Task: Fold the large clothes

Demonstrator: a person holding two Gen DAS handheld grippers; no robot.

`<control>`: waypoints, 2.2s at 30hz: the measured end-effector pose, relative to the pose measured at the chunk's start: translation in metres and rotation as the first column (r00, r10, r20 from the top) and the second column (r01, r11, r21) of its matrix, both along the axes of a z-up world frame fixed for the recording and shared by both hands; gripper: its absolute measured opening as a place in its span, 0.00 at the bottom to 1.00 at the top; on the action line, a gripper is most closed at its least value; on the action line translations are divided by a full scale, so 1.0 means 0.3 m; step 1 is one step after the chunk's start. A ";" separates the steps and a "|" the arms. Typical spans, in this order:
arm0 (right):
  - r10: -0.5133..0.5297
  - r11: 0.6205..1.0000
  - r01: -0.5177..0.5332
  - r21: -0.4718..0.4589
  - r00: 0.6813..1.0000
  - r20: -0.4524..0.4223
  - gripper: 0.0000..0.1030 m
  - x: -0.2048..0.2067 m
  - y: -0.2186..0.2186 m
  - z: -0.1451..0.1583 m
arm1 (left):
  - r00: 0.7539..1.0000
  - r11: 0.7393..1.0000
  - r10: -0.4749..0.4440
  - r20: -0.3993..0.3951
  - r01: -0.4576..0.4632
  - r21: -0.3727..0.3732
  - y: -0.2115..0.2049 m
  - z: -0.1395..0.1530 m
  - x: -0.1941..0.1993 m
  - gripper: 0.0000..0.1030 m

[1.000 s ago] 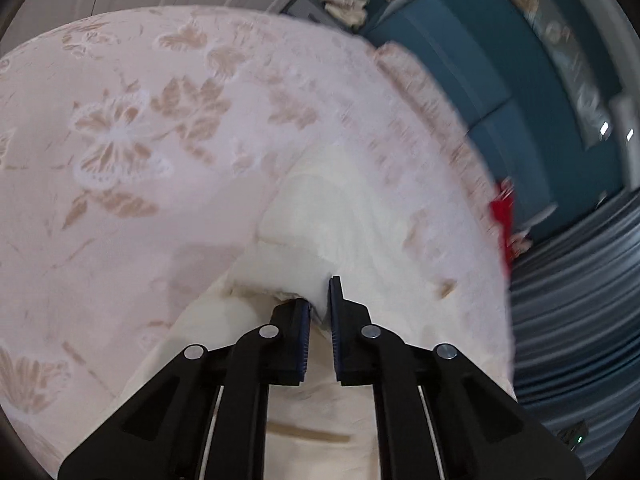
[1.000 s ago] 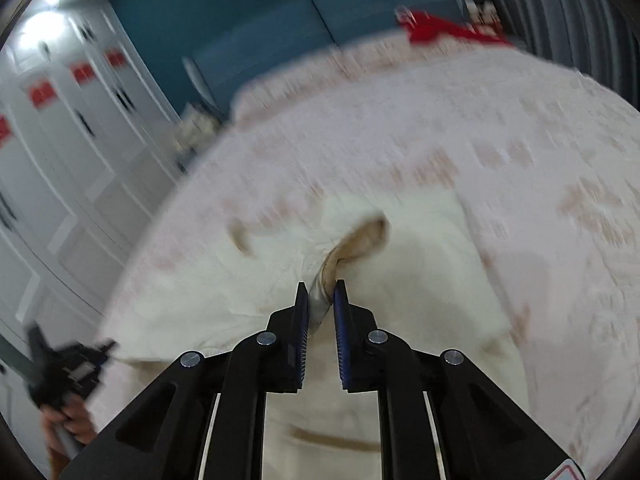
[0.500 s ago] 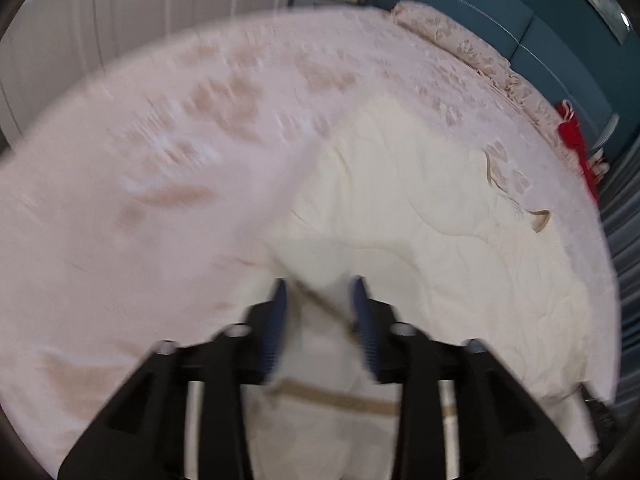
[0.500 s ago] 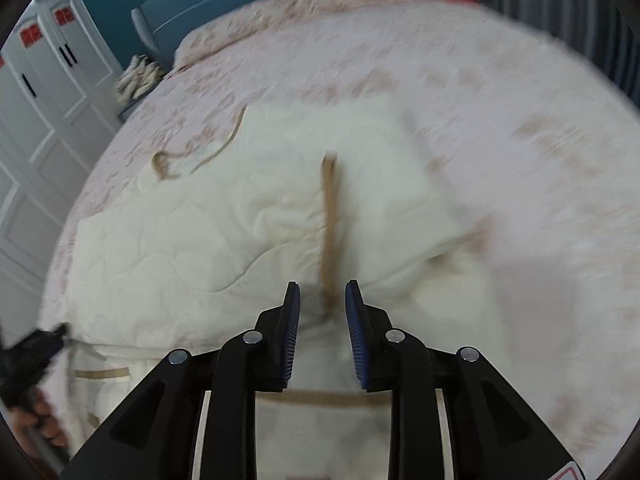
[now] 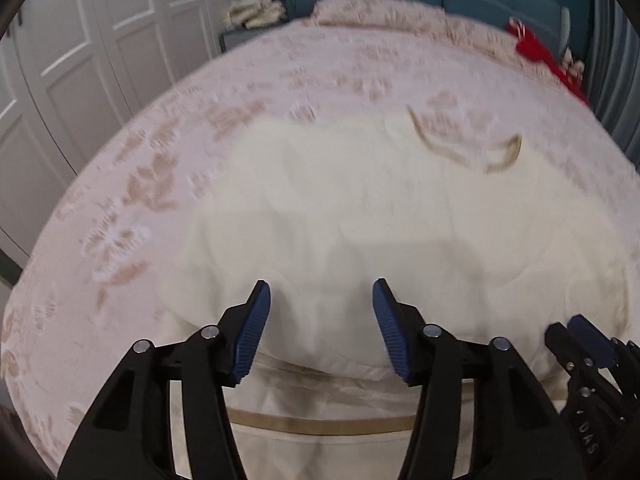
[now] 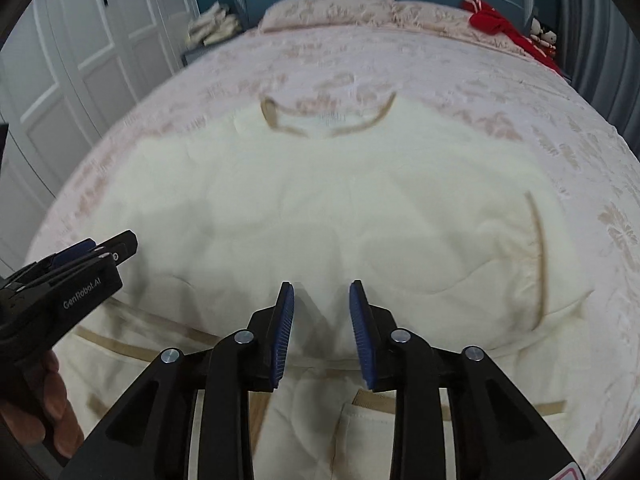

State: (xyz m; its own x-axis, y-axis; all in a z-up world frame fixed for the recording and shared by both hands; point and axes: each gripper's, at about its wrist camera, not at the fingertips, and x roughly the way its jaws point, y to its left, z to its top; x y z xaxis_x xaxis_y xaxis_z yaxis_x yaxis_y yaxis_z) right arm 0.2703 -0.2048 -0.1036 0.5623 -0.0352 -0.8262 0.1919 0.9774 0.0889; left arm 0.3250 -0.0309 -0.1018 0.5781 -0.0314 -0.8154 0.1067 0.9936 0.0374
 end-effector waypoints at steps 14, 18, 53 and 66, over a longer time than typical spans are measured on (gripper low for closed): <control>-0.005 0.998 0.007 -0.060 0.999 0.036 0.24 -0.042 0.046 -0.115 | 0.999 0.997 0.005 0.033 -0.008 0.071 -0.044 -0.100 -0.033 0.50; -0.009 0.998 0.012 -0.062 0.999 0.046 0.24 -0.038 0.050 -0.122 | 0.999 0.996 0.002 0.052 -0.007 0.088 -0.053 -0.116 -0.036 0.50; 0.013 0.966 -0.057 0.251 0.985 0.174 0.56 0.256 -0.038 0.167 | 0.991 0.916 0.125 -0.039 -0.131 -0.378 0.328 0.103 0.388 0.68; 0.037 0.951 -0.020 0.310 0.998 -0.051 0.37 0.812 0.060 -0.123 | 0.985 0.936 0.147 -0.092 -0.169 -0.309 0.266 -0.158 0.632 0.62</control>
